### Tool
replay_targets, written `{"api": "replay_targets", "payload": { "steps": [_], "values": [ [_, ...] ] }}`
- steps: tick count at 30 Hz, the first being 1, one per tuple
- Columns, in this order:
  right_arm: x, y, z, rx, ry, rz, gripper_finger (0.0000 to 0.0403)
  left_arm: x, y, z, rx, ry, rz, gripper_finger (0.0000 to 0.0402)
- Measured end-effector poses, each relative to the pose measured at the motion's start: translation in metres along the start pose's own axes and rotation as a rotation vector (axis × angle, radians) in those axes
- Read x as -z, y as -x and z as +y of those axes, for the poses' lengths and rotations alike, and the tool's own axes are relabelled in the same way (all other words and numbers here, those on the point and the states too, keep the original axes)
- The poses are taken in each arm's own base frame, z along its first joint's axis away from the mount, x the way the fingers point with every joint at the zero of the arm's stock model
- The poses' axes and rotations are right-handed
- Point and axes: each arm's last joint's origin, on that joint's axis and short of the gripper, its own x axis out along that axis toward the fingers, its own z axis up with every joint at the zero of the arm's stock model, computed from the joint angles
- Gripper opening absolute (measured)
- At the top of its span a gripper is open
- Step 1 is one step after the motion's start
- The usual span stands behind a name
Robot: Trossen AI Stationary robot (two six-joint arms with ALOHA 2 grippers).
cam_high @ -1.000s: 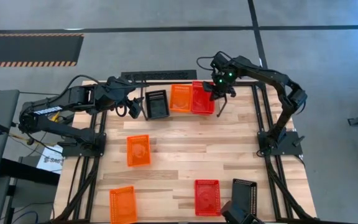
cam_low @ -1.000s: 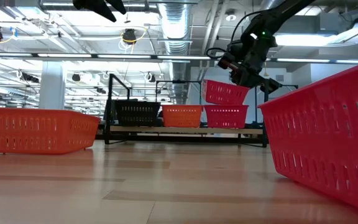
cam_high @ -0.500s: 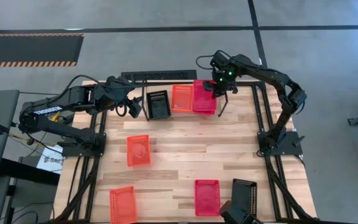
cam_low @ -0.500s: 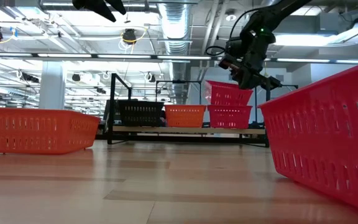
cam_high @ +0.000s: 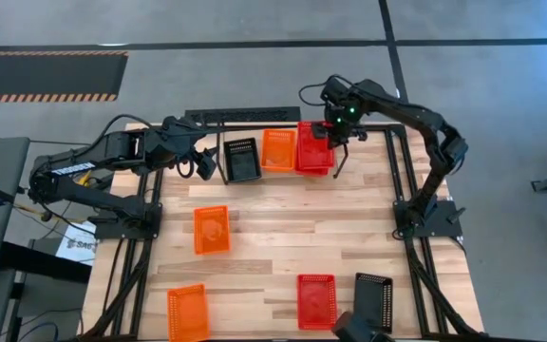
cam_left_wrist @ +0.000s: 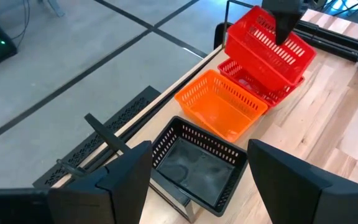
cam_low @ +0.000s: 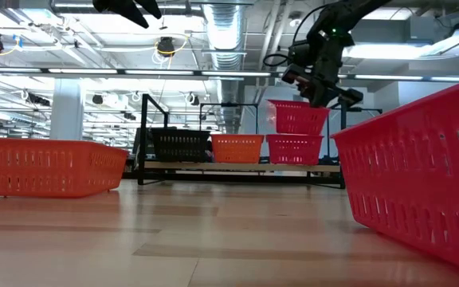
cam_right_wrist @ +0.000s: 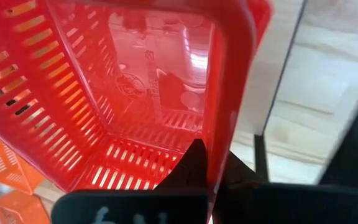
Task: Stack baskets on shelf by color
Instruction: Stack the top red bin on top of the other red bin on the shelf
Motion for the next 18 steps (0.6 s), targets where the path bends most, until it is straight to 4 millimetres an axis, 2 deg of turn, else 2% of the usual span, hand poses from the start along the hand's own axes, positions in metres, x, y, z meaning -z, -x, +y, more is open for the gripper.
{"api": "replay_targets", "payload": {
  "steps": [18],
  "values": [
    [0.012, -0.006, 0.014, 0.003, -0.018, 0.024, 0.0004, 0.000, 0.000, 0.000, -0.003, 0.000, -0.001, 0.0251]
  ]
}}
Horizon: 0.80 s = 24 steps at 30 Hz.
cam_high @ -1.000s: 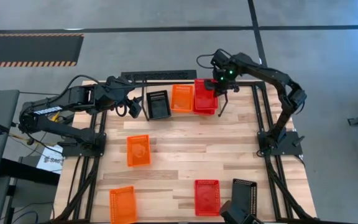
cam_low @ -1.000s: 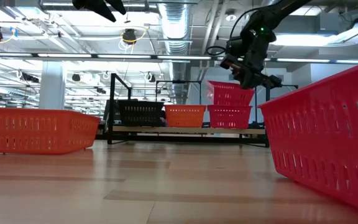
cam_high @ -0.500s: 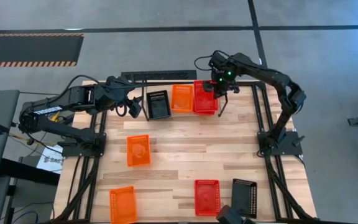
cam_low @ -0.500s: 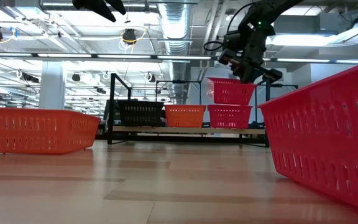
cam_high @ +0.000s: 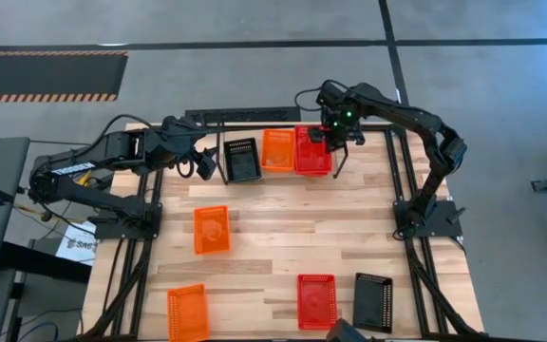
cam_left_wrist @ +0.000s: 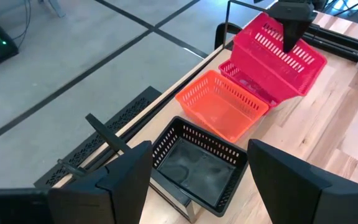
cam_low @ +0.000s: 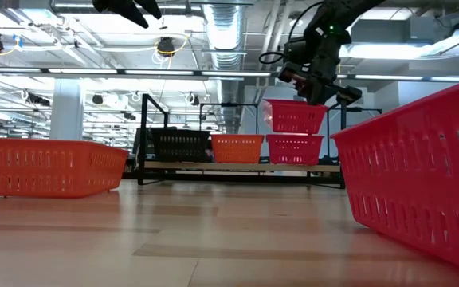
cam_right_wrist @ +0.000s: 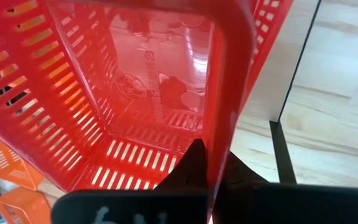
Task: Stack baskets on shelf by color
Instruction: Stack the top red bin on top of the other red bin on the shelf
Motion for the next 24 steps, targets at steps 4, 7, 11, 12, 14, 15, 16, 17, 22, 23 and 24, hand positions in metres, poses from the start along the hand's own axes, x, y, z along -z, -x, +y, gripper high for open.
{"api": "replay_targets", "payload": {
  "steps": [4, 7, 11, 12, 14, 15, 16, 17, 22, 23, 24],
  "values": [
    [0.000, 0.000, 0.000, 0.002, 0.000, -0.003, 0.0003, 0.000, 0.000, 0.000, 0.000, 0.000, 0.000, 0.0251],
    [0.001, -0.001, 0.001, 0.020, 0.000, -0.015, 0.0003, 0.000, 0.000, 0.000, 0.000, 0.000, 0.000, 0.0251],
    [0.004, -0.002, 0.004, 0.035, 0.011, -0.026, 0.0005, 0.000, 0.000, 0.000, 0.000, 0.000, 0.000, 0.0251],
    [0.004, -0.003, 0.004, 0.035, 0.010, -0.027, 0.0004, 0.000, 0.000, 0.000, 0.000, 0.000, 0.000, 0.0251],
    [0.004, -0.005, 0.006, 0.037, 0.012, -0.025, 0.0003, 0.000, 0.000, 0.000, 0.000, 0.000, 0.000, 0.0251],
    [0.004, -0.006, 0.006, 0.040, 0.014, -0.023, 0.0003, 0.000, 0.000, 0.000, 0.000, 0.000, 0.000, 0.0251],
    [0.004, -0.007, 0.007, 0.042, 0.015, -0.025, 0.0003, 0.000, 0.000, 0.000, 0.000, 0.000, 0.000, 0.0251],
    [0.003, -0.008, 0.007, 0.039, 0.016, -0.027, 0.0004, 0.000, 0.000, 0.000, 0.000, 0.000, 0.000, 0.0251],
    [0.000, -0.013, 0.008, 0.046, 0.014, -0.021, 0.0005, 0.000, 0.000, 0.000, 0.000, 0.000, 0.000, 0.0251],
    [-0.001, -0.014, 0.008, 0.045, 0.015, -0.022, 0.0004, 0.000, 0.000, 0.000, 0.000, -0.001, 0.001, 0.0251],
    [-0.001, -0.015, 0.008, 0.048, 0.017, -0.019, 0.0004, 0.000, 0.000, 0.000, 0.000, 0.000, 0.001, 0.0251]
  ]
}}
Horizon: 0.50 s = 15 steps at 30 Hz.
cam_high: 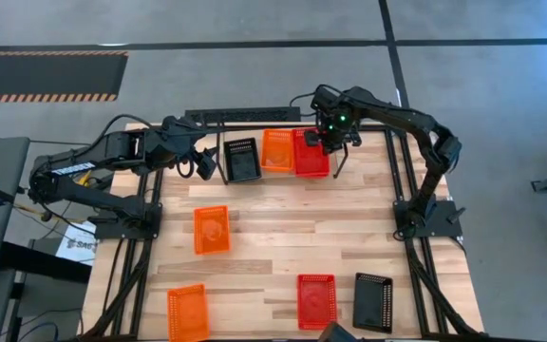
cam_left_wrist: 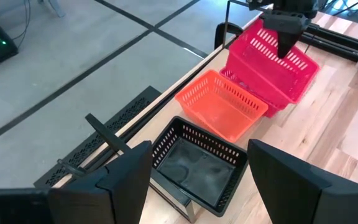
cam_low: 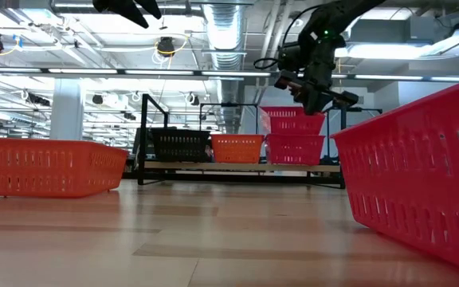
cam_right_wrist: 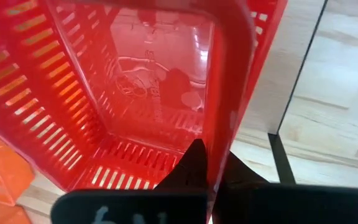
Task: Stack baskets on shelf by color
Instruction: Stack the top red bin on top of the other red bin on the shelf
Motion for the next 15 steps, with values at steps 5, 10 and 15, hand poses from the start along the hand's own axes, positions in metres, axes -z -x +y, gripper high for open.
{"api": "replay_targets", "payload": {
  "steps": [5, 10, 15],
  "values": [
    [-0.0015, -0.0014, 0.0006, -0.003, 0.022, -0.006, 0.0018, 0.0000, 0.0000, 0.0000, 0.000, 0.000, 0.000, 0.0251],
    [-0.0024, -0.0016, -0.0003, 0.026, 0.029, -0.031, 0.0046, 0.0000, 0.0000, 0.0000, 0.000, 0.000, 0.000, 0.0251],
    [-0.0027, -0.0016, -0.0007, 0.036, 0.029, -0.039, 0.0062, 0.0000, 0.0000, 0.0000, 0.000, 0.000, 0.000, 0.0251]
  ]
}}
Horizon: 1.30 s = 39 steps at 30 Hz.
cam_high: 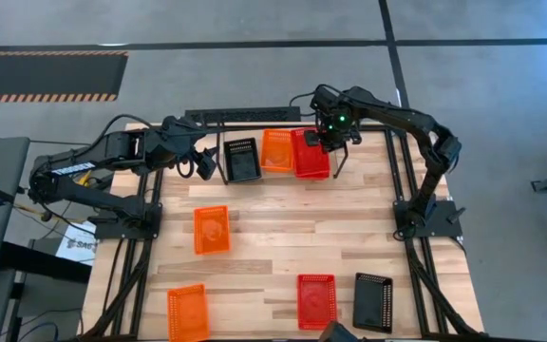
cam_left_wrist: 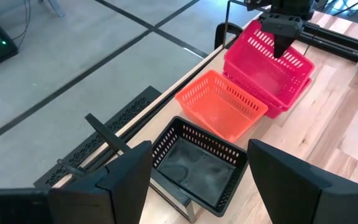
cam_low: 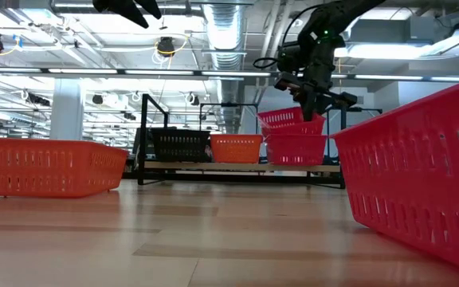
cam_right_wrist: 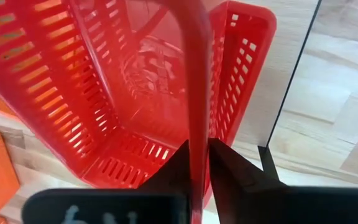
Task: Stack baskets on shelf by color
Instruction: Stack the top red bin on top of the other red bin on the shelf
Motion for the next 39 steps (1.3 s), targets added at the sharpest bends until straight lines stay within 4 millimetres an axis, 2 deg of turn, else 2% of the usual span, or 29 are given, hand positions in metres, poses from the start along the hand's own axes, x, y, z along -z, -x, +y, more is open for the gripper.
{"api": "replay_targets", "payload": {
  "steps": [7, 15, 18, 30, 39],
  "values": [
    [0.000, 0.003, 0.001, -0.002, 0.007, -0.002, 0.0067, 0.000, 0.000, 0.000, 0.000, 0.000, 0.000, 0.0251],
    [-0.004, 0.044, 0.021, -0.078, 0.066, -0.117, 0.0068, 0.000, 0.000, 0.000, 0.000, 0.001, 0.000, 0.0251],
    [-0.003, 0.051, 0.024, -0.088, 0.067, -0.131, 0.0068, 0.000, 0.000, 0.000, 0.000, 0.006, 0.000, 0.0251],
    [0.017, 0.043, 0.029, 0.039, 0.072, -0.084, 0.0068, 0.000, 0.000, 0.000, 0.001, 0.011, 0.000, 0.0251],
    [0.019, 0.042, 0.028, 0.080, 0.072, -0.088, 0.0068, 0.000, 0.000, 0.000, 0.005, 0.011, 0.002, 0.0251]
  ]
}}
